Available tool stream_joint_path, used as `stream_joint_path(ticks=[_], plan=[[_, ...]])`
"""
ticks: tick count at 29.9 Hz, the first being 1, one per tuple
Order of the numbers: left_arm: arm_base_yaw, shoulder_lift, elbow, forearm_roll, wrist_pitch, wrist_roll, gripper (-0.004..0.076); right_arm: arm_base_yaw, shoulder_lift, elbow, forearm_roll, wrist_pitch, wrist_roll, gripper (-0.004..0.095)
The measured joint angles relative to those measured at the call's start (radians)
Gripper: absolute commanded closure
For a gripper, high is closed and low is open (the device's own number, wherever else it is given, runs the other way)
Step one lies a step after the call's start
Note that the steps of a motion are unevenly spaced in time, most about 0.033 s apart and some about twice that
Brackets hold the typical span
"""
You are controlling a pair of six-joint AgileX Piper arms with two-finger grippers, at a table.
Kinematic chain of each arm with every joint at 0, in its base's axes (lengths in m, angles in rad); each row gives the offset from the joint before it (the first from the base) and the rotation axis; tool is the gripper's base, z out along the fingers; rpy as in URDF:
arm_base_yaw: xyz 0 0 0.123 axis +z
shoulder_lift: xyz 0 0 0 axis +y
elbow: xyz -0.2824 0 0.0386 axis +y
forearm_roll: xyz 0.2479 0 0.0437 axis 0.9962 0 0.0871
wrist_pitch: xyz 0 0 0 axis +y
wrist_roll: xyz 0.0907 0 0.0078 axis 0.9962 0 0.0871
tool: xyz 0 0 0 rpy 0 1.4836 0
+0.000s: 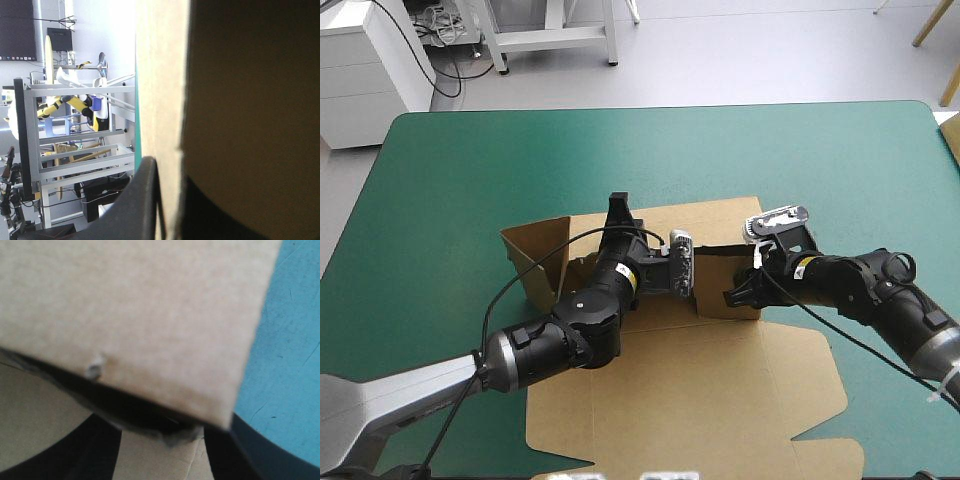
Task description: Fold the box
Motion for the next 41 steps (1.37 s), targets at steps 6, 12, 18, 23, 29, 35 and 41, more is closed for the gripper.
stream_joint_path(ticks=[6,12,18,23,29,35,41], plan=[[0.002,0.000,-0.003,-0.008,-0.003,0.008,0.0731,0.000,-0.023,0.011,0.008,-0.025,-0.004,0.0469],[0.002,-0.002,-0.003,-0.015,-0.006,0.008,0.0731,0.000,-0.073,0.011,0.019,-0.009,-0.036,0.0465],[0.002,-0.002,-0.003,-0.015,-0.007,0.008,0.0731,0.000,-0.094,0.011,0.025,-0.022,-0.042,0.0464],[0.002,-0.002,-0.003,-0.017,-0.008,0.008,0.0731,0.000,-0.071,0.011,0.031,-0.031,-0.044,0.0464],[0.002,-0.003,-0.003,-0.030,-0.007,0.021,0.0731,0.000,-0.054,0.011,0.051,-0.037,-0.054,0.0464],[0.004,-0.003,-0.003,-0.032,-0.005,0.035,0.0731,-0.002,-0.056,0.011,0.079,-0.064,-0.086,0.0468],[0.004,-0.003,-0.004,-0.032,0.001,0.035,0.0731,-0.002,-0.056,0.011,0.085,-0.075,-0.091,0.0722]])
